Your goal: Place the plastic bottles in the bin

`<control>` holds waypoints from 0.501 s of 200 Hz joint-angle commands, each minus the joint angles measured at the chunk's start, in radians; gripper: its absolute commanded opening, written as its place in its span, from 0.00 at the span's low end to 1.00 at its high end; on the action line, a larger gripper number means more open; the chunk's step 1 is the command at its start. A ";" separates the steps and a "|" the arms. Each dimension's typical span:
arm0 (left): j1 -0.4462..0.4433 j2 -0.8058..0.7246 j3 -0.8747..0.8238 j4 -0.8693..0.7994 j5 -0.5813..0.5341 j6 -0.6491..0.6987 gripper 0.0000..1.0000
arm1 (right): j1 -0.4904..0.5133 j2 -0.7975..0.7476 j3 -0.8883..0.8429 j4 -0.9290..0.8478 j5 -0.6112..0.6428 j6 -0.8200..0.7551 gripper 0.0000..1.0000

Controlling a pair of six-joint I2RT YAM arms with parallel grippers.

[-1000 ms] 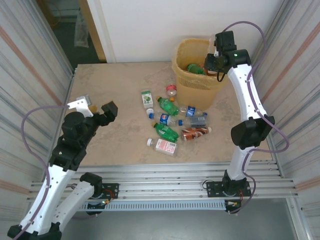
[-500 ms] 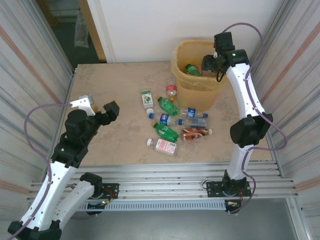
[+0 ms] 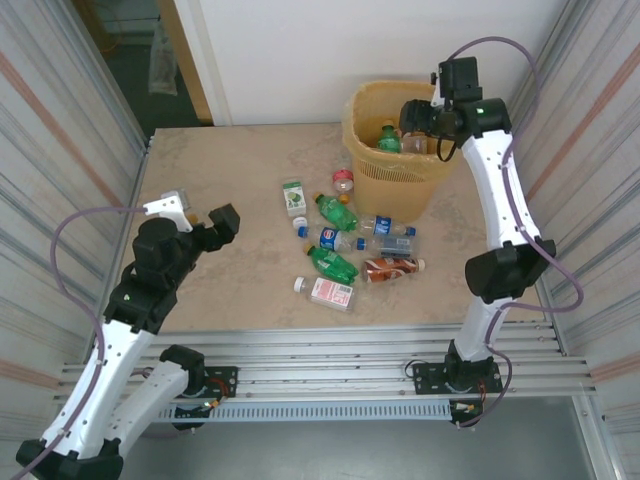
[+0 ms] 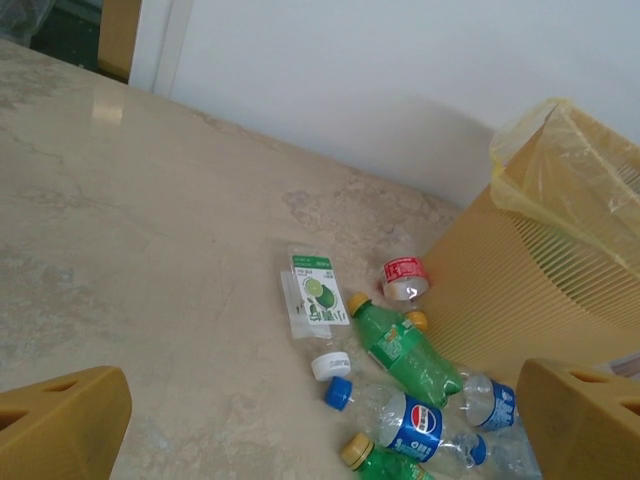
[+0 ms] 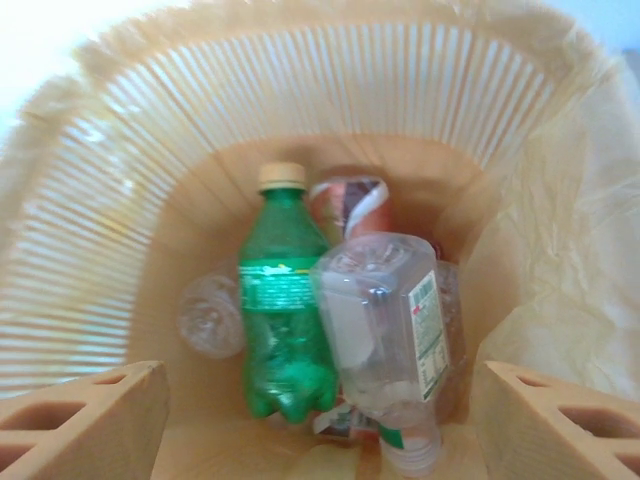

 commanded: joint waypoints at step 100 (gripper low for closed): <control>-0.004 0.046 0.005 -0.027 0.069 0.032 0.99 | 0.124 -0.619 -0.586 0.106 0.209 0.228 0.94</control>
